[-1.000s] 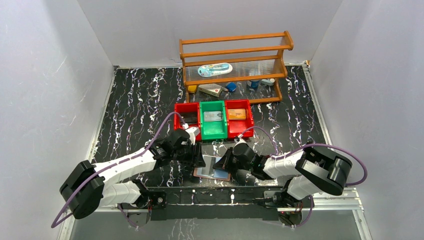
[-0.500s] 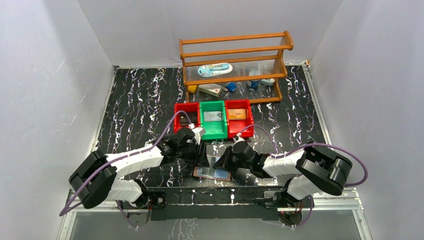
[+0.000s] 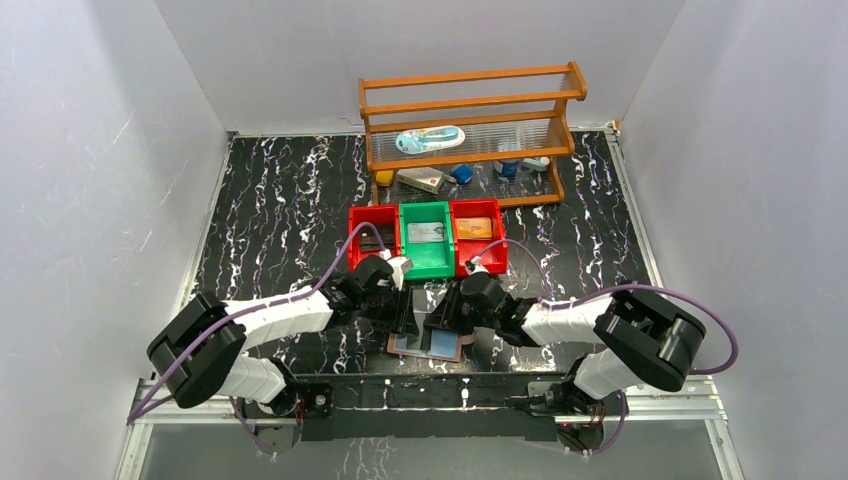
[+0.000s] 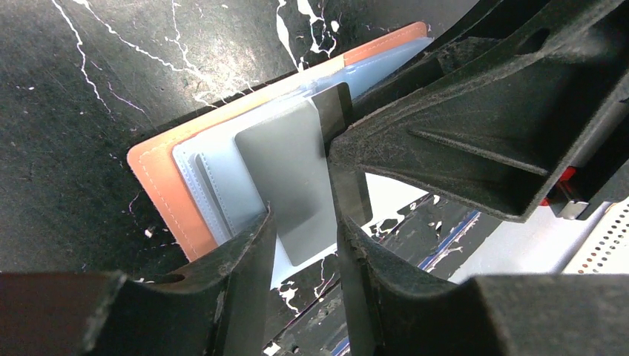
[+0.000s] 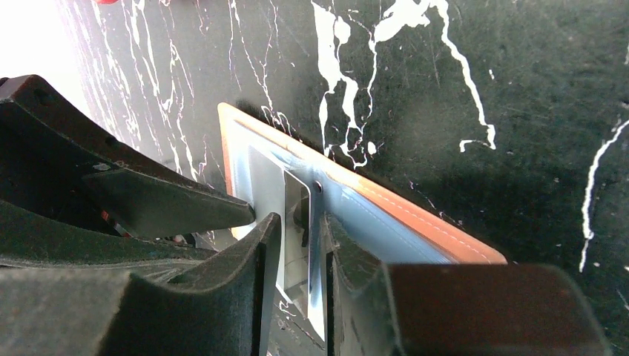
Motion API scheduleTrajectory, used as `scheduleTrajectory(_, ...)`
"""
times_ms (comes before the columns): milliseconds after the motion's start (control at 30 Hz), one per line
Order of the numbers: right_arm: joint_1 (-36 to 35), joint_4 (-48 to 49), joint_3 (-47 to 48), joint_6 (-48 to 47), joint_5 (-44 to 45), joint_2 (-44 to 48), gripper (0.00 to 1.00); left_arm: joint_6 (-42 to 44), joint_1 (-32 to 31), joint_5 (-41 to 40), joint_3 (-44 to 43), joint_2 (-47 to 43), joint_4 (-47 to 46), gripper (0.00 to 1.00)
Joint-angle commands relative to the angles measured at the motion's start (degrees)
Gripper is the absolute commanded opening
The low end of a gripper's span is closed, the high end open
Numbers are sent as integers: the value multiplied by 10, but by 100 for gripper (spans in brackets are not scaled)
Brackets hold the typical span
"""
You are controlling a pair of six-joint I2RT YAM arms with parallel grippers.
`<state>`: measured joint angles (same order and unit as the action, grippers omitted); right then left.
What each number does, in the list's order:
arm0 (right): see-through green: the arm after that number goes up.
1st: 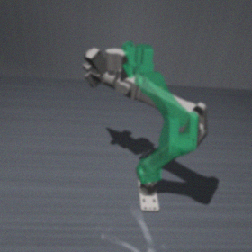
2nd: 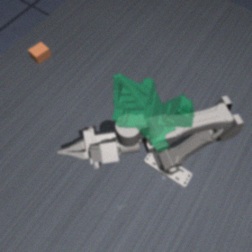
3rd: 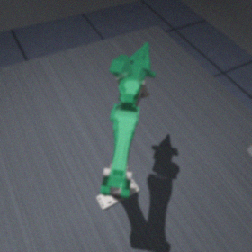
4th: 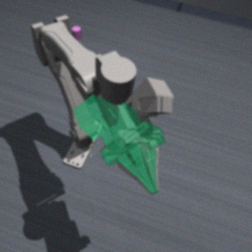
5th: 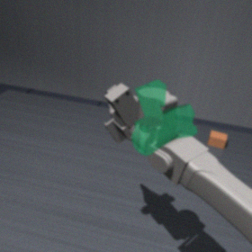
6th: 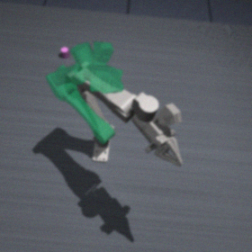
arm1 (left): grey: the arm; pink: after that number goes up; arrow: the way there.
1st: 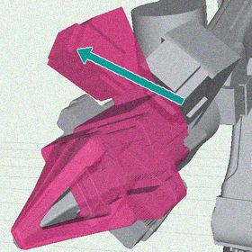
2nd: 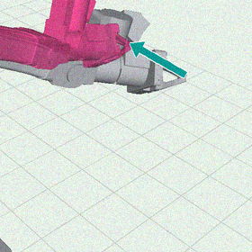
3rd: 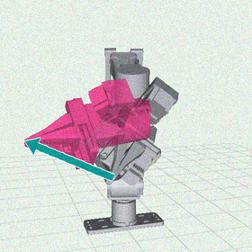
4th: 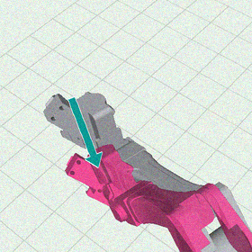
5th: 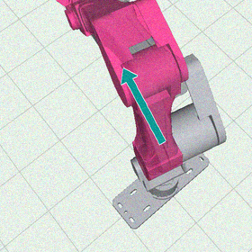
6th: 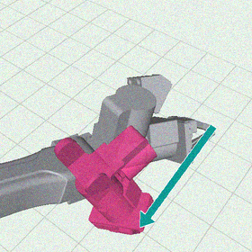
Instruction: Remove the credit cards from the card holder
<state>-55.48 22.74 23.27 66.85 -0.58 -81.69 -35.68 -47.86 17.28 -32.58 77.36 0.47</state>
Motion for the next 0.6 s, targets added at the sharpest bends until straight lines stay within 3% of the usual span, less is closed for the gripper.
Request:
scheduleTrajectory(0,5,-8,4,-13,-4,-11,35,-3,-4,-25,23,-4,34,35)
scheduleTrajectory(267,6,117,-55,23,-46,-16,36,-8,-4,-29,31,-15,36,35)
scheduleTrajectory(567,6,166,-77,39,-61,-33,44,-2,-4,-24,25,-22,46,35)
